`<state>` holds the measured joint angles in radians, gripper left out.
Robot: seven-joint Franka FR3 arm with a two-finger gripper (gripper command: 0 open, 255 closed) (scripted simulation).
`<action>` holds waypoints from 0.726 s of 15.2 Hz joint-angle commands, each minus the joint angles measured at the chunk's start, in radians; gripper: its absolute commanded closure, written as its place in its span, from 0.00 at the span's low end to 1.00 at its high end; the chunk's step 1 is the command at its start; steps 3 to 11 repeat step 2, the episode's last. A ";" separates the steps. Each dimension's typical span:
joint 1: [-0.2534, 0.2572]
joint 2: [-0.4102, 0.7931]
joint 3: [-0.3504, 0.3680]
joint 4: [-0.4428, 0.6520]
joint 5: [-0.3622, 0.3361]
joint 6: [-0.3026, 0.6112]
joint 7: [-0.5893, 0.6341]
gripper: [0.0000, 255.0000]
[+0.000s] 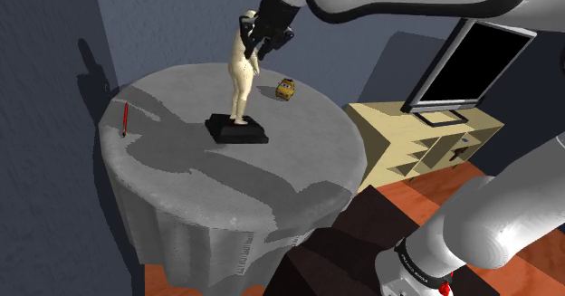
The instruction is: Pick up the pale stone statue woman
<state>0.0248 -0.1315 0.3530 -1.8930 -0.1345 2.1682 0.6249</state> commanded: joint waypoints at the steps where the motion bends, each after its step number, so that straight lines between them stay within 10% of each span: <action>1: 0.000 -0.001 -0.001 0.018 0.002 -0.016 -0.004 1.00; 11: 0.000 0.000 -0.001 0.018 0.002 -0.016 -0.004 1.00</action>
